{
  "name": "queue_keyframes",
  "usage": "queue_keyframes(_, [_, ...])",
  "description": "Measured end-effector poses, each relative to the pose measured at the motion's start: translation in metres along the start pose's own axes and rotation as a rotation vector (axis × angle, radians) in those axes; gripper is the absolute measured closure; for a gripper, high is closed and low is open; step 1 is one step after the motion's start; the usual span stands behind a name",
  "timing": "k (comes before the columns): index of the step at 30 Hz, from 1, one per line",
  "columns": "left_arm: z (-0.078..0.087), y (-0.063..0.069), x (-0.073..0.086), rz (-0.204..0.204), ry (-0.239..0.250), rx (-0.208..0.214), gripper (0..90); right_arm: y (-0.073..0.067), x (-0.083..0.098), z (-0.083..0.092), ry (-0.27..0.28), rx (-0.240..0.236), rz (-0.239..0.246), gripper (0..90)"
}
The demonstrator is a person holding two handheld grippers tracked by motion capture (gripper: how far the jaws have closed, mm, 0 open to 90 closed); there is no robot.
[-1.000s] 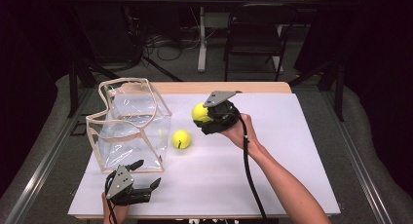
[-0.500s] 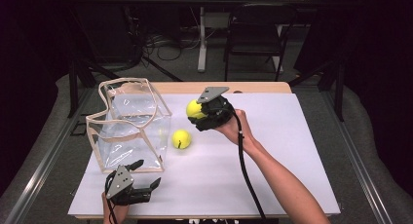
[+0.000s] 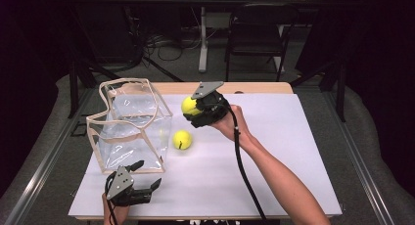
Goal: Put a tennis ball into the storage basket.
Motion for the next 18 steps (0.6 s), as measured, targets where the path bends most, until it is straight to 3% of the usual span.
queue_keyframes(18, [0.000, 0.000, 0.000, -0.002, 0.000, 0.000, 15.9, -0.005, -0.022, -0.004, 0.006, -0.006, 0.017, 26.1])
Point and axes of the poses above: each handheld gripper's, and its own axes: z roughly backward along the jaws, x roughly out of its underside, y roughly to its right, the point moved 10 cm from there along -z, roughly forward along the jaws, and after that the axes turned 13 degrees about -z, right-handed, at the moved point
